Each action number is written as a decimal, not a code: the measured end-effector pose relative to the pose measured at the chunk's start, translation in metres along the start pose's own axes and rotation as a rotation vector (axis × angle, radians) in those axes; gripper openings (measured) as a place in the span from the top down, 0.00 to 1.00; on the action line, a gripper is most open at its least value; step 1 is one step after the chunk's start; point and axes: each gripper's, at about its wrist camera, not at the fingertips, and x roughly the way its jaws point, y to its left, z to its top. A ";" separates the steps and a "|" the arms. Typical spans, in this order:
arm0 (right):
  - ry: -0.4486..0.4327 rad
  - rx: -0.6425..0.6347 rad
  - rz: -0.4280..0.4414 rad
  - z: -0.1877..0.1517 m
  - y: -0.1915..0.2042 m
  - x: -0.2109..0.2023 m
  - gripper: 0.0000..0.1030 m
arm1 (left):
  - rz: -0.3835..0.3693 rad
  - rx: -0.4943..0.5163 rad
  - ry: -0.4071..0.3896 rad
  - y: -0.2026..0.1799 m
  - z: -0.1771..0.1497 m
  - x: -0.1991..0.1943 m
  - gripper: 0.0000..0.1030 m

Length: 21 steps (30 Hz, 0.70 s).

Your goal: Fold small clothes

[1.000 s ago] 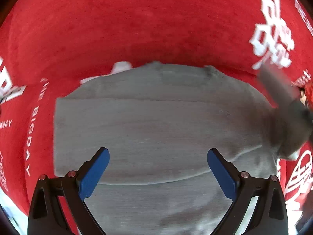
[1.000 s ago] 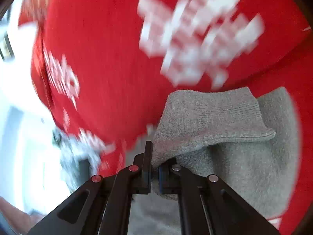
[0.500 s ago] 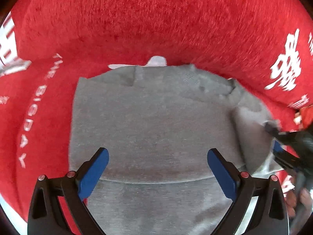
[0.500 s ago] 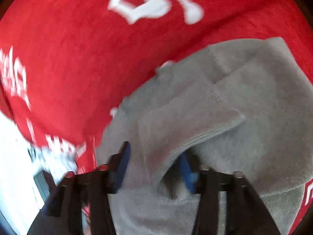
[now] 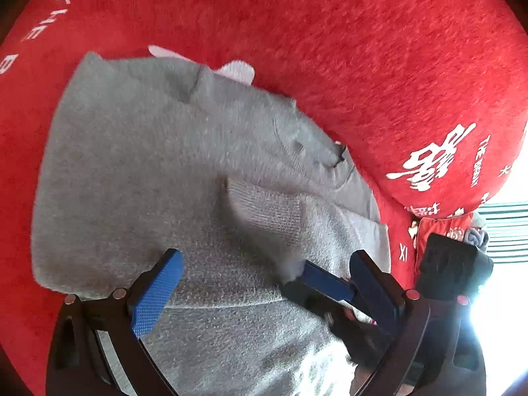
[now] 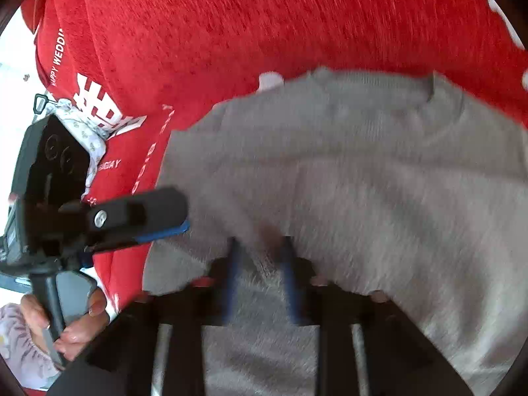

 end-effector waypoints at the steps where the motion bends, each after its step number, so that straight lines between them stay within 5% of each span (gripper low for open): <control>1: -0.004 0.012 0.013 -0.002 -0.002 -0.003 0.47 | 0.002 0.004 0.007 -0.002 -0.001 0.002 0.02; 11: -0.102 0.391 0.153 -0.058 -0.083 -0.077 0.40 | 0.054 0.024 0.039 -0.029 0.000 0.029 0.05; 13: -0.129 0.489 0.187 -0.075 -0.104 -0.087 0.40 | 0.081 0.021 0.046 -0.031 0.001 0.032 0.22; 14: -0.146 0.539 0.204 -0.084 -0.113 -0.091 0.39 | 0.096 0.019 0.046 -0.031 0.001 0.033 0.43; 15: -0.165 0.587 0.220 -0.092 -0.122 -0.094 0.39 | 0.098 0.021 0.041 -0.031 0.002 0.033 0.84; 16: -0.181 0.624 0.234 -0.098 -0.130 -0.096 0.39 | 0.073 0.022 0.056 -0.031 0.003 0.034 0.93; 21: -0.294 0.786 0.330 -0.120 -0.159 -0.104 0.37 | 0.037 0.111 -0.020 -0.066 0.015 0.003 0.93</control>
